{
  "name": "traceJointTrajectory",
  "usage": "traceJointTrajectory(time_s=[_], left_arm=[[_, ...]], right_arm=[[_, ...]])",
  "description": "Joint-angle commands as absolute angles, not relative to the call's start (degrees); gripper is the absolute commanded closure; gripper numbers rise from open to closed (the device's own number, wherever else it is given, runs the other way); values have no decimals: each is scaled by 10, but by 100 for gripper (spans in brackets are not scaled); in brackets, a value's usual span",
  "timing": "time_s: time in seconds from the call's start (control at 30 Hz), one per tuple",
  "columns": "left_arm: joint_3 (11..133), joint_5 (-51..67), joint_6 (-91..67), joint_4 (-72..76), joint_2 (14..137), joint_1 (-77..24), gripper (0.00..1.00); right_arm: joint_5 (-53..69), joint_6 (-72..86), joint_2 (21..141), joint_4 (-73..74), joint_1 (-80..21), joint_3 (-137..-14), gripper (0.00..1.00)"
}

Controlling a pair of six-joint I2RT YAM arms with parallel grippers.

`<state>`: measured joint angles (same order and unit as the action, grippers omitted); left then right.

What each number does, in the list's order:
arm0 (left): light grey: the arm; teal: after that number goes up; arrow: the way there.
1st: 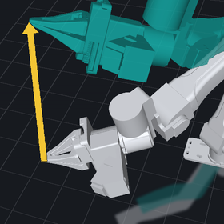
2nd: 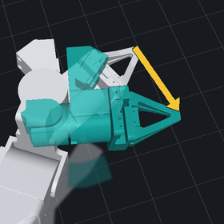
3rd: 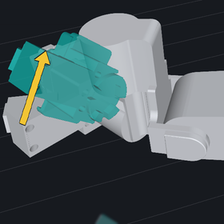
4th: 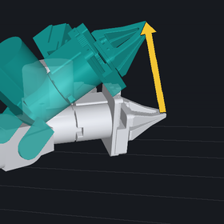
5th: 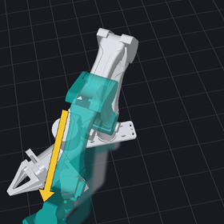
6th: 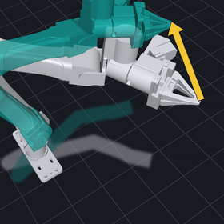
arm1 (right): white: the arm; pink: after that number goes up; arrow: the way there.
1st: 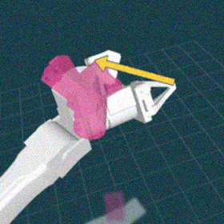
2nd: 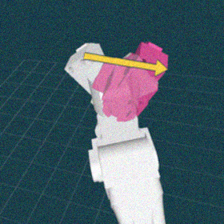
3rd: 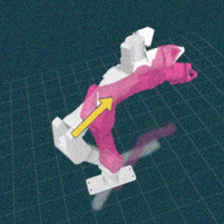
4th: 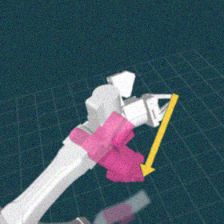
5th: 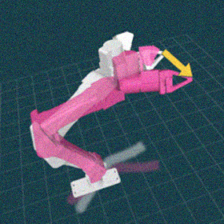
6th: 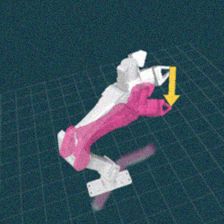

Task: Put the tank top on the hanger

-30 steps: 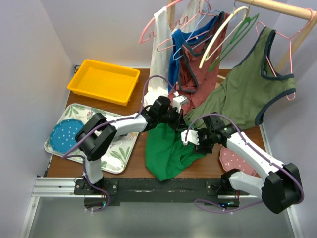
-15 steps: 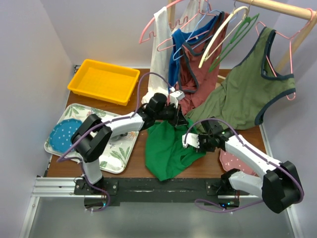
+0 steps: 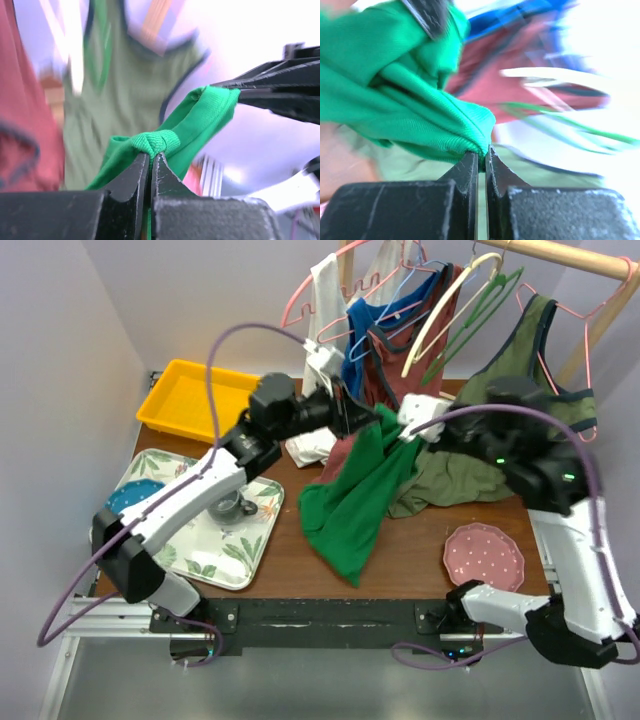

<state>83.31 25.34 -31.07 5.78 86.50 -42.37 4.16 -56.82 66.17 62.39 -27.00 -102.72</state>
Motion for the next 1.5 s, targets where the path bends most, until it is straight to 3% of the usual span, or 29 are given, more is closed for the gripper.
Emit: traceJointTrajectory(time_s=[0.0, 0.07, 0.17, 0.3, 0.47, 0.63, 0.67, 0.7, 0.73, 0.77, 0.8, 0.87, 1.27, 1.47], left_arm=[[938, 208, -330, 34, 812, -420, 100], [958, 186, -323, 20, 791, -420, 100], [929, 165, -296, 2, 743, -419, 100], [782, 172, -286, 10, 651, -417, 100], [484, 244, -351, 67, 519, -419, 100], [226, 279, -441, 108, 426, -432, 98], [203, 282, -447, 107, 416, -435, 84], [186, 279, -457, 99, 407, -438, 75], [166, 275, -459, 78, 388, -438, 68], [162, 275, -459, 69, 379, -438, 54], [163, 270, -453, 54, 364, -439, 47], [176, 264, -433, 12, 354, -438, 39], [383, 144, -363, -156, 340, -437, 18], [437, 75, -394, -192, 289, -437, 11]], right_arm=[[-11, -548, 699, 704, -271, -1222, 100], [-10, -537, 710, 716, -271, -1291, 100], [20, -533, 681, 744, -271, -1269, 100], [131, -554, 589, 775, -270, -1091, 100], [232, -592, 473, 787, -271, -806, 97], [270, -598, 451, 777, -272, -648, 79], [271, -590, 451, 774, -271, -640, 72], [270, -584, 453, 766, -272, -637, 57], [265, -576, 456, 763, -271, -640, 49], [262, -568, 458, 762, -271, -644, 40], [259, -567, 460, 766, -271, -659, 26], [245, -561, 468, 779, -271, -678, 20], [54, -184, 588, 616, -215, -973, 6], [-30, 50, 665, 577, -175, -1118, 7]])
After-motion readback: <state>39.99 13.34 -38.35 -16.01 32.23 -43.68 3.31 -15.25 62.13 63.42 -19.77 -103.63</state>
